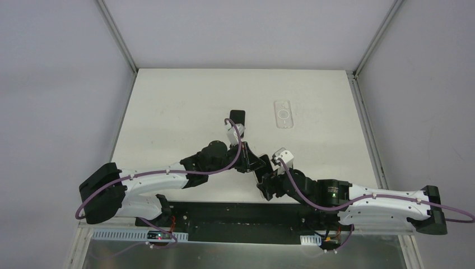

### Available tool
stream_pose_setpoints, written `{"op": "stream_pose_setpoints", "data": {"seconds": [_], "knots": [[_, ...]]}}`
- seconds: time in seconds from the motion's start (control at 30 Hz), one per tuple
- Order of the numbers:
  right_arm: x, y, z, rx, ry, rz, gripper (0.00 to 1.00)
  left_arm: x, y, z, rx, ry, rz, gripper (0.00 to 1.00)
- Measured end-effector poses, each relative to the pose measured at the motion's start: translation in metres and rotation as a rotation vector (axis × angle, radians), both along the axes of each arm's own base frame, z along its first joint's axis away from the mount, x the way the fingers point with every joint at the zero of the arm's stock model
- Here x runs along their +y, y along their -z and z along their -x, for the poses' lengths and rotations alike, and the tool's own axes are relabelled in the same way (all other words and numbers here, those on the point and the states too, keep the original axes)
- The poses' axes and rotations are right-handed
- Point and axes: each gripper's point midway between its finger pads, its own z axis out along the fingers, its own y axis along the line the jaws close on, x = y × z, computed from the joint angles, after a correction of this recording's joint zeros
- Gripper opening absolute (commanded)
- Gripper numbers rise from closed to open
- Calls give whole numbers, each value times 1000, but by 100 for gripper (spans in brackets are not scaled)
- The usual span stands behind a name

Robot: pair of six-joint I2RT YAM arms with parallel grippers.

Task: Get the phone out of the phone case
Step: Remove the phone case from the phone.

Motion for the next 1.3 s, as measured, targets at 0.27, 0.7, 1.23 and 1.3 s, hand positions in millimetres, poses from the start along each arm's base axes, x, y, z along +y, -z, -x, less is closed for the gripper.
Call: {"op": "stream_pose_setpoints", "data": {"seconds": [0.27, 0.7, 1.23, 1.3], "knots": [[0, -1, 0, -2, 3, -4, 98, 0, -1, 0, 1, 0, 4, 0], [-2, -43, -10, 5, 121, -230, 100, 64, -67, -37, -137, -239, 136, 0], [14, -120, -10, 163, 67, -725, 87, 133, -148, -39, -178, -469, 437, 0], [22, -125, -6, 190, 26, -750, 84, 134, -151, -37, -150, -470, 471, 0]]}}
